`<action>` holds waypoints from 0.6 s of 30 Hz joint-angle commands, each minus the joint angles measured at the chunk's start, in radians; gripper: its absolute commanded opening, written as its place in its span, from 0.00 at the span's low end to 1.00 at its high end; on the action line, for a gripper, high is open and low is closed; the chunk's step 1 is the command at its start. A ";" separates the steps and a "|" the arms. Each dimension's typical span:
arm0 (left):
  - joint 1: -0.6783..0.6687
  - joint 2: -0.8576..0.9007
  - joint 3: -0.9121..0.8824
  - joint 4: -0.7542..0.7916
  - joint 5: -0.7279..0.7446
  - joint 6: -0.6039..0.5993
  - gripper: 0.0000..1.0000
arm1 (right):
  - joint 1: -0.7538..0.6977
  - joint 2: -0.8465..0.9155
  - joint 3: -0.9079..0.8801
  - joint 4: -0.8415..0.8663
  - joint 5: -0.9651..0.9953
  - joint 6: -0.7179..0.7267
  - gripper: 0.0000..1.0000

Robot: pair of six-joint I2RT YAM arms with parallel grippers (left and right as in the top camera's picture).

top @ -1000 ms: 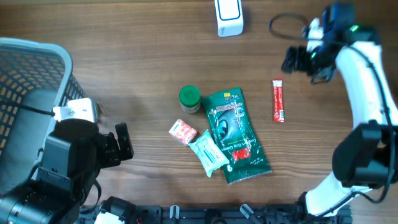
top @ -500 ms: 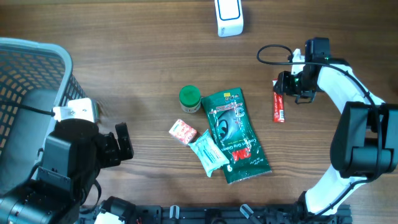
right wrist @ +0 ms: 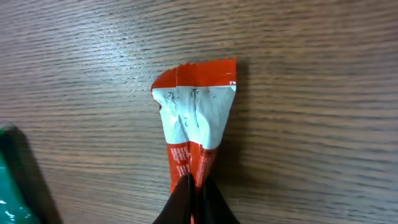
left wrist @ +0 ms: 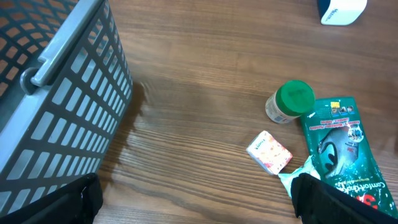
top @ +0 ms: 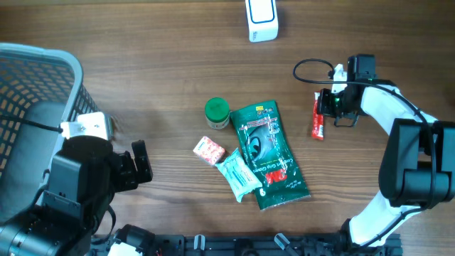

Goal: Scan the item barcode
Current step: 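Reach the right gripper to the red stick pack and grasp it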

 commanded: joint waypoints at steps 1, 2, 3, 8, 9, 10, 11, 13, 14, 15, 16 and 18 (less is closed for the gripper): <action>0.004 0.000 -0.002 0.002 0.005 -0.009 1.00 | 0.005 0.025 -0.026 -0.015 -0.024 0.130 0.04; 0.004 0.000 -0.002 0.002 0.005 -0.009 1.00 | 0.005 0.007 -0.011 -0.037 -0.024 0.211 0.04; 0.004 0.000 -0.002 0.002 0.005 -0.009 1.00 | 0.005 -0.017 0.004 -0.063 -0.023 0.282 0.04; 0.004 0.000 -0.002 0.002 0.005 -0.009 1.00 | 0.005 -0.272 0.032 -0.166 0.008 0.569 0.04; 0.004 0.000 -0.002 0.002 0.005 -0.009 1.00 | 0.005 -0.326 0.032 -0.199 0.019 0.671 0.04; 0.004 0.000 -0.002 0.002 0.005 -0.009 1.00 | 0.005 -0.377 0.032 -0.241 0.022 0.780 0.04; 0.004 0.000 -0.002 0.002 0.005 -0.009 1.00 | 0.006 -0.439 0.031 -0.300 0.028 0.908 0.04; 0.004 0.000 -0.002 0.002 0.005 -0.009 1.00 | 0.018 -0.533 0.031 -0.388 0.071 1.115 0.04; 0.004 0.000 -0.002 0.002 0.005 -0.009 1.00 | 0.037 -0.581 0.031 -0.431 0.103 1.229 0.04; 0.004 0.000 -0.002 0.002 0.005 -0.009 1.00 | 0.057 -0.615 0.031 -0.455 0.122 1.294 0.04; 0.004 0.000 -0.002 0.002 0.005 -0.009 1.00 | 0.089 -0.649 0.031 -0.467 0.142 1.353 0.04; 0.004 0.000 -0.002 0.002 0.005 -0.009 1.00 | 0.151 -0.690 0.031 -0.473 0.188 1.429 0.04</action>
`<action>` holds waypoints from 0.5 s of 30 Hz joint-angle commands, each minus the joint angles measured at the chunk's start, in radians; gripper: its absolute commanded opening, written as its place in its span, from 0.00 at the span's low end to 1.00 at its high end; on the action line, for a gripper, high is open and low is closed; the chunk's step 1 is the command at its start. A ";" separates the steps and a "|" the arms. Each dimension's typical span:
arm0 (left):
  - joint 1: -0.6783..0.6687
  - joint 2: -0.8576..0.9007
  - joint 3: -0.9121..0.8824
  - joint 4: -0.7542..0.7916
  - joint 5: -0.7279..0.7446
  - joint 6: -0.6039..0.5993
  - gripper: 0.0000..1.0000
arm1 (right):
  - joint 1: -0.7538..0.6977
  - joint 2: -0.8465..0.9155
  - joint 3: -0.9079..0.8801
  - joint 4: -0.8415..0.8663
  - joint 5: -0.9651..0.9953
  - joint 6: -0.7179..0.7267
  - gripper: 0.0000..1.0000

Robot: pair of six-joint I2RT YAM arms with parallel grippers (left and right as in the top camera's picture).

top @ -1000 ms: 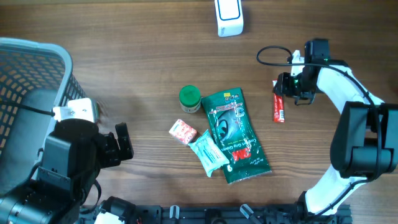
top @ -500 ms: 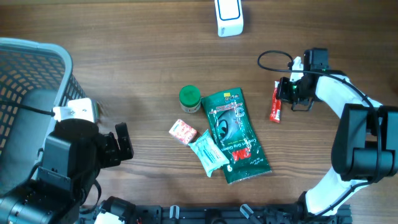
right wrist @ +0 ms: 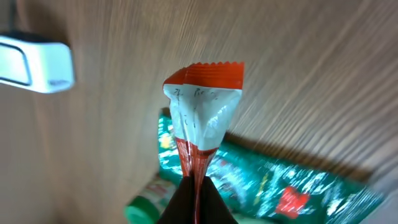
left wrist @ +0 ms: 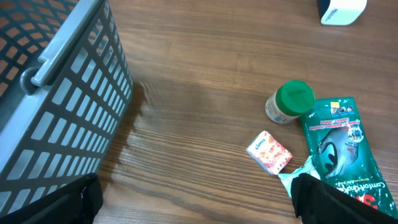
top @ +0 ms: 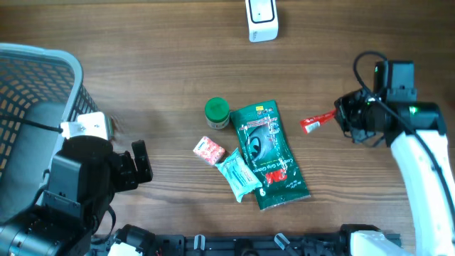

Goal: Scan the item barcode
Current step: 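Reach the right gripper to the red stick pack and grasp it, then lift the red stick pack with the right gripper to the scanner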

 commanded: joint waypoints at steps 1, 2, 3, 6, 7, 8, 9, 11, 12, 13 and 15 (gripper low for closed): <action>0.004 0.000 -0.002 0.002 0.005 -0.009 1.00 | 0.109 -0.070 0.009 -0.015 0.122 0.316 0.04; 0.004 0.000 -0.002 0.002 0.005 -0.009 1.00 | 0.171 -0.088 0.009 -0.023 0.169 0.406 0.04; 0.004 0.000 -0.002 0.002 0.005 -0.009 1.00 | 0.212 -0.093 0.009 -0.022 0.207 0.447 0.04; 0.004 0.000 -0.002 0.002 0.005 -0.009 1.00 | 0.342 -0.092 0.008 -0.020 0.330 0.554 0.04; 0.004 0.000 -0.002 0.002 0.005 -0.009 1.00 | 0.370 -0.092 0.008 -0.020 0.340 0.575 0.04; 0.004 0.000 -0.002 0.002 0.005 -0.009 1.00 | 0.387 -0.092 0.008 -0.020 0.338 0.597 0.04; 0.004 0.000 -0.002 0.002 0.005 -0.009 1.00 | 0.395 -0.092 0.008 -0.021 0.338 0.611 0.04; 0.004 0.000 -0.002 0.002 0.005 -0.009 1.00 | 0.399 -0.092 0.008 -0.020 0.338 0.611 0.04; 0.004 0.000 -0.002 0.002 0.005 -0.009 1.00 | 0.399 -0.092 0.008 -0.020 0.335 0.611 0.04; 0.004 0.000 -0.002 0.002 0.005 -0.009 1.00 | 0.399 -0.092 0.008 -0.020 0.329 0.611 0.04; 0.004 0.000 -0.002 0.002 0.005 -0.009 1.00 | 0.399 -0.092 0.008 -0.019 0.322 0.611 0.04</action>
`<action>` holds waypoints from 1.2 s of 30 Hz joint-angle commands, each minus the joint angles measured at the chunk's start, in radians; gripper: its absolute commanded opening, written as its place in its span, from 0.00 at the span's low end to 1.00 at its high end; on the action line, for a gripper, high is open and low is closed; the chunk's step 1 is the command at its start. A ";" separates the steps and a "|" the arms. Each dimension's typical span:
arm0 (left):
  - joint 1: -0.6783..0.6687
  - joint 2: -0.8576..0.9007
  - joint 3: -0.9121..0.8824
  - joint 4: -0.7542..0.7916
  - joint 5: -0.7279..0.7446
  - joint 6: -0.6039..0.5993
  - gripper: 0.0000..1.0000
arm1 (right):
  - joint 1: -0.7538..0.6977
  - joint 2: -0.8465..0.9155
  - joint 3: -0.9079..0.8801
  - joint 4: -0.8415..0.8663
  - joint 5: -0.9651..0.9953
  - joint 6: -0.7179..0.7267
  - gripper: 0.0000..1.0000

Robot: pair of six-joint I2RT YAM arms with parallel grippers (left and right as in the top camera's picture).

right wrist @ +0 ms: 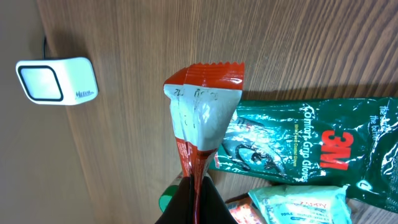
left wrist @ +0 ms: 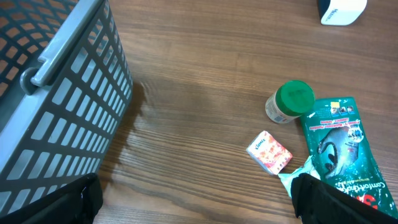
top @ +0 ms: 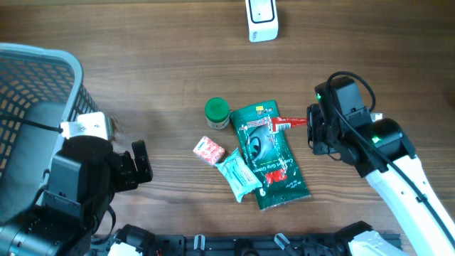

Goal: Scan the item barcode
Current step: 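Lift the red stick pack with the right gripper to the scanner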

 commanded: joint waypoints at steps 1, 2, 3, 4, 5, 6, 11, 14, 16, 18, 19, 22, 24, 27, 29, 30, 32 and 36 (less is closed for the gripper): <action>0.004 0.000 -0.002 0.002 0.005 -0.009 1.00 | 0.005 -0.007 0.008 0.003 0.025 0.038 0.04; 0.004 0.000 -0.002 0.002 0.005 -0.009 1.00 | 0.005 -0.006 0.007 0.006 0.048 0.024 0.04; 0.004 0.000 -0.002 0.002 0.005 -0.009 1.00 | 0.005 -0.005 0.007 0.011 0.074 0.008 0.04; 0.004 0.000 -0.002 0.002 0.005 -0.009 1.00 | 0.005 -0.002 0.007 0.029 0.121 -0.027 0.04; 0.004 0.000 -0.002 0.002 0.005 -0.009 1.00 | 0.005 0.004 0.007 0.055 0.166 -0.071 0.04; 0.004 0.000 -0.002 0.002 0.005 -0.009 1.00 | 0.005 0.030 0.007 0.165 0.219 -0.309 0.04; 0.004 0.000 -0.002 0.002 0.005 -0.009 1.00 | 0.005 0.075 0.005 0.389 0.201 -0.537 0.04; 0.004 0.000 -0.002 0.002 0.005 -0.009 1.00 | 0.005 0.129 0.005 0.587 0.199 -0.674 0.04; 0.004 0.000 -0.002 0.002 0.005 -0.009 1.00 | 0.005 0.186 0.005 0.712 0.131 -0.822 0.04; 0.004 0.000 -0.002 0.002 0.005 -0.009 1.00 | 0.005 0.233 0.005 0.812 0.058 -0.903 0.04; 0.004 0.000 -0.002 0.002 0.005 -0.009 1.00 | 0.004 0.280 0.005 0.906 -0.011 -0.968 0.04; 0.004 0.000 -0.002 0.002 0.005 -0.009 1.00 | -0.013 0.377 0.005 1.053 -0.068 -0.988 0.04; 0.004 0.000 -0.002 0.002 0.005 -0.009 1.00 | -0.029 0.432 0.005 1.141 -0.069 -0.989 0.04; 0.004 0.000 -0.002 0.002 0.005 -0.009 1.00 | -0.047 0.468 0.005 1.257 -0.108 -0.994 0.04; 0.004 0.000 -0.002 0.002 0.005 -0.009 1.00 | -0.067 0.505 0.005 1.401 -0.238 -1.063 0.04; 0.004 0.000 -0.002 0.002 0.005 -0.009 1.00 | -0.081 0.529 0.005 1.479 -0.332 -1.097 0.04; 0.004 0.000 -0.002 0.002 0.005 -0.009 1.00 | -0.121 0.591 0.005 1.620 -0.498 -1.097 0.04; 0.004 0.000 -0.002 0.002 0.005 -0.009 1.00 | -0.217 0.727 0.006 1.848 -0.713 -1.015 0.04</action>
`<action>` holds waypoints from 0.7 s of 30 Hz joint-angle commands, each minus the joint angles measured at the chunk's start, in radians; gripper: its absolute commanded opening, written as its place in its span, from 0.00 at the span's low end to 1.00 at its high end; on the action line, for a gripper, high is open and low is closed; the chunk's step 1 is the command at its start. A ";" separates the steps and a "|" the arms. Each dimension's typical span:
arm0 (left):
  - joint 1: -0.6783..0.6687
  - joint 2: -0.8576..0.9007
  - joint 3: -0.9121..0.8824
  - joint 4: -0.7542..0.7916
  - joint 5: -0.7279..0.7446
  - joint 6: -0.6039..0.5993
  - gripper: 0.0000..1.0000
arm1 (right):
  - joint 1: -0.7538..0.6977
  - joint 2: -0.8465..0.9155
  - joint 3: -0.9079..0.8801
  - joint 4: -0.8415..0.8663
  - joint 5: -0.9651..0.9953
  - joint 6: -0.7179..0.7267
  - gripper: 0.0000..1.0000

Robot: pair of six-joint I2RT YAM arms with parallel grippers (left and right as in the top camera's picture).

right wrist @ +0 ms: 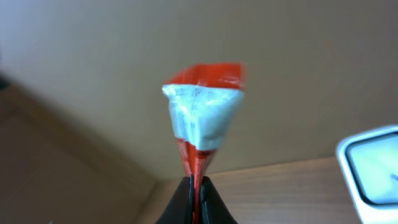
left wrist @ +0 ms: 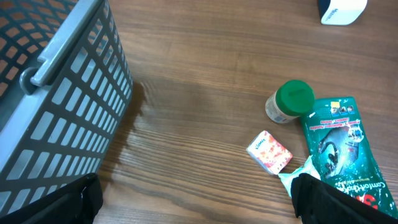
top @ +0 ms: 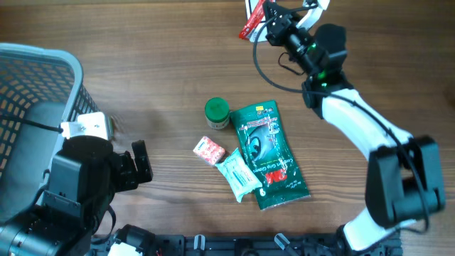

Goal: Scan the item barcode
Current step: 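Lift the red stick pack with the right gripper to the scanner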

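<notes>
My right gripper (top: 269, 16) is shut on a red and white snack packet (top: 250, 23) at the far edge of the table, held up in front of the white barcode scanner (top: 250, 6), which it largely covers in the overhead view. In the right wrist view the red and white snack packet (right wrist: 200, 118) stands up from the right gripper (right wrist: 195, 186), with a corner of the white barcode scanner (right wrist: 373, 174) at the right edge. My left gripper (left wrist: 193, 199) rests open low at the left front, beside the basket, holding nothing.
A grey wire basket (top: 35, 85) fills the left side. In the middle lie a green-lidded jar (top: 217, 112), a green 3M glove packet (top: 269, 153), a small pink box (top: 209, 150) and a pale green tissue pack (top: 239, 175).
My right gripper has gone from over the green glove packet at mid table to the far edge, with the red packet now in front of the scanner. The left arm has not moved.
My right gripper was shut on the red packet lying on the table at the right. Then it held it lifted at the right, then over the green glove packet. Now it holds it up at the scanner at the far edge.
</notes>
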 commanded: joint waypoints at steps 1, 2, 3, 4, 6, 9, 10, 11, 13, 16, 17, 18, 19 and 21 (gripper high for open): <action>0.004 0.000 -0.001 0.002 0.005 -0.009 1.00 | -0.090 0.142 0.003 0.174 -0.264 0.058 0.04; 0.004 0.000 -0.001 0.002 0.005 -0.009 1.00 | -0.108 0.179 0.006 0.261 -0.291 0.087 0.04; 0.004 0.000 -0.001 0.002 0.005 -0.009 1.00 | -0.121 0.213 0.011 0.349 -0.310 0.123 0.04; 0.004 0.000 -0.001 0.002 0.005 -0.009 1.00 | -0.129 0.242 0.017 0.399 -0.311 0.141 0.04; 0.004 0.000 -0.001 0.002 0.005 -0.009 1.00 | -0.138 0.307 0.048 0.439 -0.289 0.184 0.04; 0.004 0.000 -0.001 0.002 0.005 -0.009 1.00 | -0.136 0.408 0.132 0.439 -0.256 0.214 0.04; 0.004 0.000 -0.001 0.002 0.005 -0.009 1.00 | -0.135 0.438 0.169 0.439 -0.254 0.225 0.04; 0.004 0.000 -0.001 0.002 0.005 -0.009 1.00 | -0.135 0.467 0.206 0.440 -0.255 0.230 0.04; 0.004 0.000 -0.001 0.002 0.005 -0.009 1.00 | -0.135 0.548 0.330 0.439 -0.253 0.230 0.04; 0.004 0.000 -0.001 0.002 0.005 -0.009 1.00 | -0.135 0.653 0.492 0.408 -0.251 0.241 0.04; 0.004 0.000 -0.001 0.002 0.005 -0.009 1.00 | -0.135 0.695 0.554 0.395 -0.250 0.251 0.04; 0.004 0.000 -0.001 0.002 0.005 -0.009 1.00 | -0.135 0.728 0.601 0.388 -0.251 0.256 0.05; 0.004 0.000 -0.001 0.002 0.005 -0.009 1.00 | -0.135 0.763 0.646 0.375 -0.249 0.264 0.04; 0.004 0.000 -0.001 0.002 0.005 -0.009 1.00 | -0.137 0.844 0.745 0.338 -0.218 0.308 0.04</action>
